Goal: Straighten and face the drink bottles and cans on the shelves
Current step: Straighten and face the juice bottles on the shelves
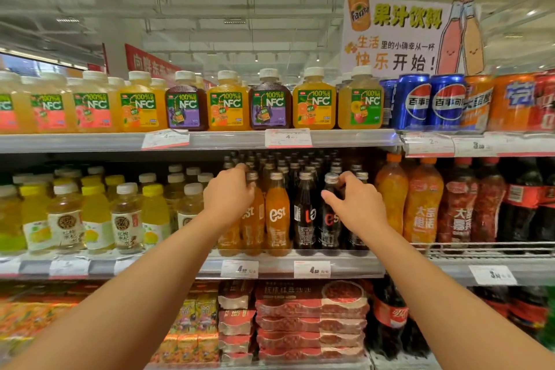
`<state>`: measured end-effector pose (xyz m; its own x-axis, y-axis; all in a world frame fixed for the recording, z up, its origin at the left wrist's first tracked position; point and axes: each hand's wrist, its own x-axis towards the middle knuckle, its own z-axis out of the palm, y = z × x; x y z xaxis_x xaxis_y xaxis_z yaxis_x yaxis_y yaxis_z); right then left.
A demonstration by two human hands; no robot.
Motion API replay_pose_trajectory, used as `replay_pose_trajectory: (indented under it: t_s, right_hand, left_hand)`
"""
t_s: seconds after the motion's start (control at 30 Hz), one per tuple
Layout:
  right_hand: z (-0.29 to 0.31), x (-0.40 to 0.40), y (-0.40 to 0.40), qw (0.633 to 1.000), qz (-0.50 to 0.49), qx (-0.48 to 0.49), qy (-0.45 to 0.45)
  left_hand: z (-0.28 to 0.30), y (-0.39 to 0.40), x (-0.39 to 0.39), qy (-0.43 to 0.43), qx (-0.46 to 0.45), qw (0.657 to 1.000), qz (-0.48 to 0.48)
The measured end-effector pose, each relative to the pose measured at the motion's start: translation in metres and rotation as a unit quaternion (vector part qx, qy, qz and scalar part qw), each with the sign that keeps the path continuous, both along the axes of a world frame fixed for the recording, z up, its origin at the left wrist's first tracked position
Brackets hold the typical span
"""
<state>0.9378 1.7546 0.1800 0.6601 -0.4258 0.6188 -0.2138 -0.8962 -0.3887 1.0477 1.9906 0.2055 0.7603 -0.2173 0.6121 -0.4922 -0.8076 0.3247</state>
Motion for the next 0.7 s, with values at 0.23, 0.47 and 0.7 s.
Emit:
replay_pose_trajectory:
  t_s: [0.23,0.47,0.7]
  right_hand:
    - [0.035,0.011,0.011,0.994,-0.067,-0.059,0.063]
    - [0.047,0.007,0.0,0.991,-0.026,-0.005,0.128]
    - [0.044,0.0,-0.003,0.976,0.076,0.132,0.159]
  left_hand:
    - [-0.003,-0.008,0.011,0.051,-0.048,0.997,-0.022]
    - [-0.003,-0.002,0.019,0.02,-0.051,0.998,0.004]
    - [0.002,-0.001,0.01,-0.022,-0.012,0.999,-0.028]
